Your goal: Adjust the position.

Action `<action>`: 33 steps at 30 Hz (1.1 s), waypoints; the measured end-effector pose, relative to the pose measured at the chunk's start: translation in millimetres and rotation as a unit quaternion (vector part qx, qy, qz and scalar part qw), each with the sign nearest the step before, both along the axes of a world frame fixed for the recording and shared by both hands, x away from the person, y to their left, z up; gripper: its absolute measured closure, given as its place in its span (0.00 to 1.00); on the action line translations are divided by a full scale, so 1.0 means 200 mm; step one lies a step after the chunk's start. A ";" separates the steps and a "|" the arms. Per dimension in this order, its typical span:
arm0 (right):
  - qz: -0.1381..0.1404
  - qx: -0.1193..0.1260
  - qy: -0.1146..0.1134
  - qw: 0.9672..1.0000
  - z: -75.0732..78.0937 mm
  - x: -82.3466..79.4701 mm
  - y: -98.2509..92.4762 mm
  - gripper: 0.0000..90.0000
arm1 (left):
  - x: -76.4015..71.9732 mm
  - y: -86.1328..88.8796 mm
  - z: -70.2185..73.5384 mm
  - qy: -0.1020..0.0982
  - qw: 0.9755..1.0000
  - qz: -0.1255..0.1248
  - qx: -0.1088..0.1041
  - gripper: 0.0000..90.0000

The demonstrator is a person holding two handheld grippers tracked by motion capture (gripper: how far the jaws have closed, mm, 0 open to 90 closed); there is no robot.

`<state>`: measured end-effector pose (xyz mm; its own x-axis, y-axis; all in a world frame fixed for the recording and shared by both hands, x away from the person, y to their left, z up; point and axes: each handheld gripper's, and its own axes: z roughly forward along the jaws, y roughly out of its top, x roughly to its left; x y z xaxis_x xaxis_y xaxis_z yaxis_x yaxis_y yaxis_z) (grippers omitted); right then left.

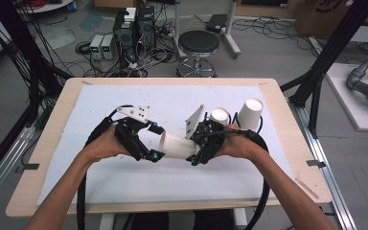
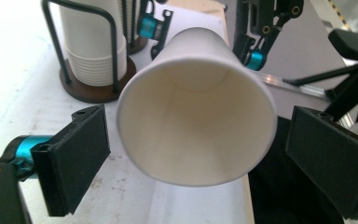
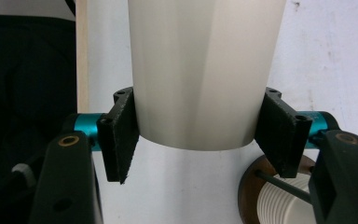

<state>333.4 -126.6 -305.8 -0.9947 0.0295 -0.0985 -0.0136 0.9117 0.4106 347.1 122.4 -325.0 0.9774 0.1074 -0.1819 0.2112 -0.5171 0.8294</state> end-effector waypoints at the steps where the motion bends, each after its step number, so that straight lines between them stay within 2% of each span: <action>1: -0.001 0.005 -0.001 1.000 0.00 0.00 -0.01 0.40 | 0.00 0.01 0.00 -0.002 1.000 0.003 0.000 0.07; 5: -0.003 0.018 0.000 1.000 0.02 0.00 -0.03 0.40 | 0.00 0.01 -0.01 -0.001 1.000 0.003 0.000 0.07; 11: -0.005 0.027 -0.002 1.000 0.03 -0.01 -0.04 0.40 | -0.01 0.02 -0.02 -0.002 1.000 0.006 -0.012 0.07; 14: -0.008 0.034 -0.001 0.999 0.04 -0.01 -0.05 0.40 | -0.02 0.03 -0.02 -0.002 1.000 0.008 -0.027 0.07; 19: -0.014 0.049 -0.001 0.999 0.02 -0.02 -0.08 0.40 | -0.03 0.03 -0.03 -0.003 0.999 0.011 -0.033 0.07; 27: -0.024 0.089 0.000 0.996 0.00 -0.03 -0.12 0.40 | -0.05 0.03 -0.04 -0.008 0.998 0.017 -0.058 0.07; 30: -0.027 0.096 0.002 0.995 -0.01 -0.03 -0.14 0.40 | -0.06 0.03 -0.06 -0.010 0.998 0.021 -0.066 0.07; 33: -0.030 0.110 0.003 0.993 -0.02 -0.04 -0.16 0.40 | -0.06 0.03 -0.08 -0.010 0.996 0.024 -0.082 0.07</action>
<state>326.2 -157.8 -309.8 -0.9911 0.1089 -0.0771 0.0411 0.7987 0.6003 335.4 128.5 -340.4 0.9756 0.1242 -0.1810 0.2144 -0.3635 0.9066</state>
